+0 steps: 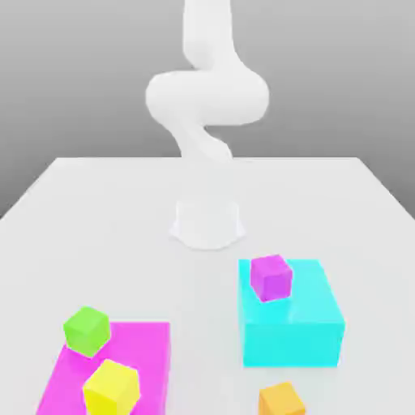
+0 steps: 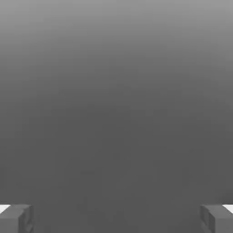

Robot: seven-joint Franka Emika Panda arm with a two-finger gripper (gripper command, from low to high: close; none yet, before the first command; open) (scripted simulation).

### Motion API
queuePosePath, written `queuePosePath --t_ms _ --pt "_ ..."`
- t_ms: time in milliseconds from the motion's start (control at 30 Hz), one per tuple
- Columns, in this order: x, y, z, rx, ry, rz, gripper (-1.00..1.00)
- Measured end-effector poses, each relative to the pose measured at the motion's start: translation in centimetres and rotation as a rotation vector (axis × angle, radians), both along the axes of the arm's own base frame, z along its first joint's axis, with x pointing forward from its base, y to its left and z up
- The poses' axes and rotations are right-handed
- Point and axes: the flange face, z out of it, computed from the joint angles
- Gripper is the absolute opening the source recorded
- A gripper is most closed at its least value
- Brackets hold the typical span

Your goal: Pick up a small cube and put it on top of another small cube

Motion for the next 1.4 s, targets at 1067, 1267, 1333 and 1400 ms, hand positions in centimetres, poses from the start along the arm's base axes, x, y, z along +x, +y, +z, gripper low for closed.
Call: queuePosePath --t_ms 1067,1267,1333,1400 --pt "12.3 9.5 -53.7 -0.127 0.726 0.310 0.00" --pt "12.2 9.5 -54.7 -0.127 0.727 0.310 -1.00" --pt "12.2 9.5 -54.8 -0.127 0.727 0.310 -1.00" --pt "12.3 9.5 -52.8 -0.127 0.727 0.310 -1.00"
